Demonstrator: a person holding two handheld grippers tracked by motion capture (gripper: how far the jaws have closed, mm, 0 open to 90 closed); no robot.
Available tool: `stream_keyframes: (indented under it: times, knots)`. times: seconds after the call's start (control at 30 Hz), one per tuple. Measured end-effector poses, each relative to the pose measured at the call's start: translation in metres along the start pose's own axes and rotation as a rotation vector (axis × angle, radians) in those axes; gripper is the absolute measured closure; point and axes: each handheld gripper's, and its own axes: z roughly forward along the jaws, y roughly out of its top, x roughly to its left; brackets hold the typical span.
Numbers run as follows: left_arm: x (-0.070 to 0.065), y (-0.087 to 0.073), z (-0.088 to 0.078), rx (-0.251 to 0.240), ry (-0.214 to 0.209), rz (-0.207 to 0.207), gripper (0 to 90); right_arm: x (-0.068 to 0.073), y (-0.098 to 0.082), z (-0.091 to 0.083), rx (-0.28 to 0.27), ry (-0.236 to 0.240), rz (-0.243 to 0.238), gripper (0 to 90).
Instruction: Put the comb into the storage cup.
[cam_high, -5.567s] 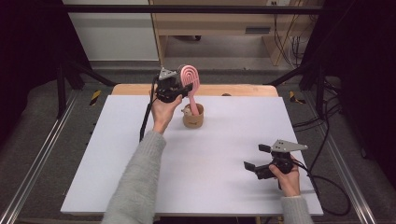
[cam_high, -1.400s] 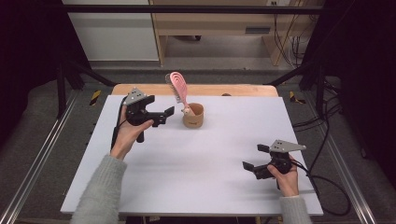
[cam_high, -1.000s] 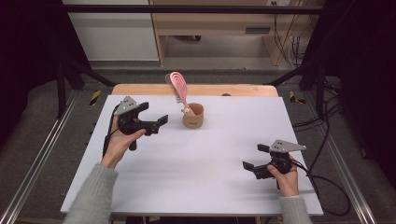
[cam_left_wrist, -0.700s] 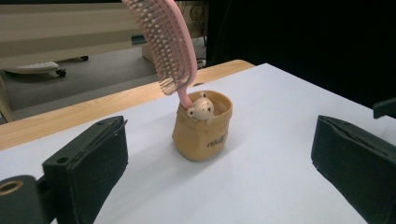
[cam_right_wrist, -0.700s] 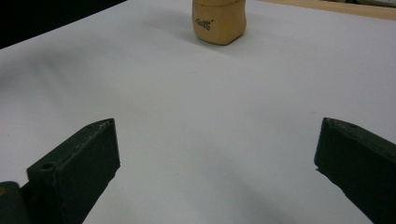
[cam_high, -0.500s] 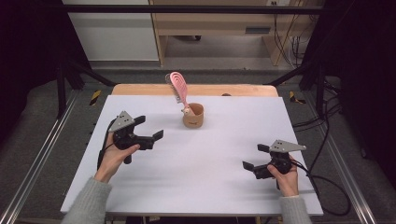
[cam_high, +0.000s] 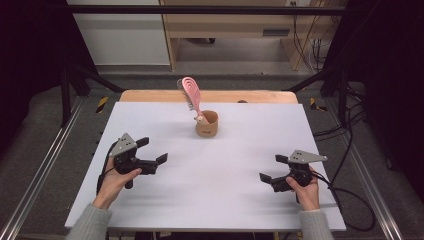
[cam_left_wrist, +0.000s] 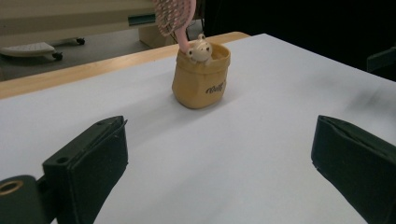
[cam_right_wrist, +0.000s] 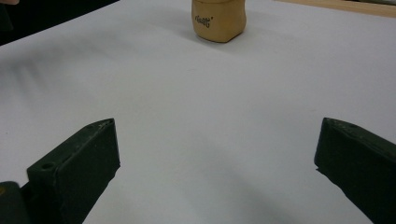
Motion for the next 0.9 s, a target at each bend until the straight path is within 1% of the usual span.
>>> stream_keyframes:
  times: [0.1, 0.2, 0.27, 0.3, 0.47, 0.57, 0.7, 0.77, 0.9]
  knots:
    - [0.003, -0.009, -0.003, 0.007, 0.007, -0.015, 3.6, 0.0, 0.0, 0.0, 0.002, 0.001, -0.001, 0.4]
    - [0.006, -0.017, -0.006, 0.023, 0.022, -0.019, 3.6, 0.0, 0.0, 0.001, 0.003, -0.001, -0.001, 0.4]
    - [0.008, -0.023, -0.008, 0.043, 0.03, -0.014, 3.6, 0.0, 0.0, 0.001, 0.005, 0.001, 0.0, 0.4]
    - [0.008, -0.025, -0.01, 0.045, 0.029, -0.021, 3.6, 0.0, 0.0, 0.001, 0.006, 0.001, 0.001, 0.4]
    - [0.011, -0.033, -0.016, 0.057, 0.04, -0.04, 3.6, 0.0, -0.001, 0.001, 0.008, 0.0, -0.001, 0.4]
    - [0.012, -0.038, -0.019, 0.068, 0.063, -0.033, 3.6, 0.0, -0.001, 0.001, 0.005, 0.0, 0.004, 0.4]
    - [0.013, -0.046, -0.021, 0.086, 0.071, -0.034, 3.6, 0.0, -0.001, 0.001, 0.01, 0.0, 0.001, 0.4]
    - [0.014, -0.05, -0.022, 0.094, 0.075, -0.041, 3.6, 0.0, -0.002, 0.002, 0.011, 0.0, 0.001, 0.4]
    - [0.016, -0.055, -0.024, 0.096, 0.079, -0.046, 3.6, 0.0, -0.002, 0.002, 0.013, 0.002, 0.003, 0.4]
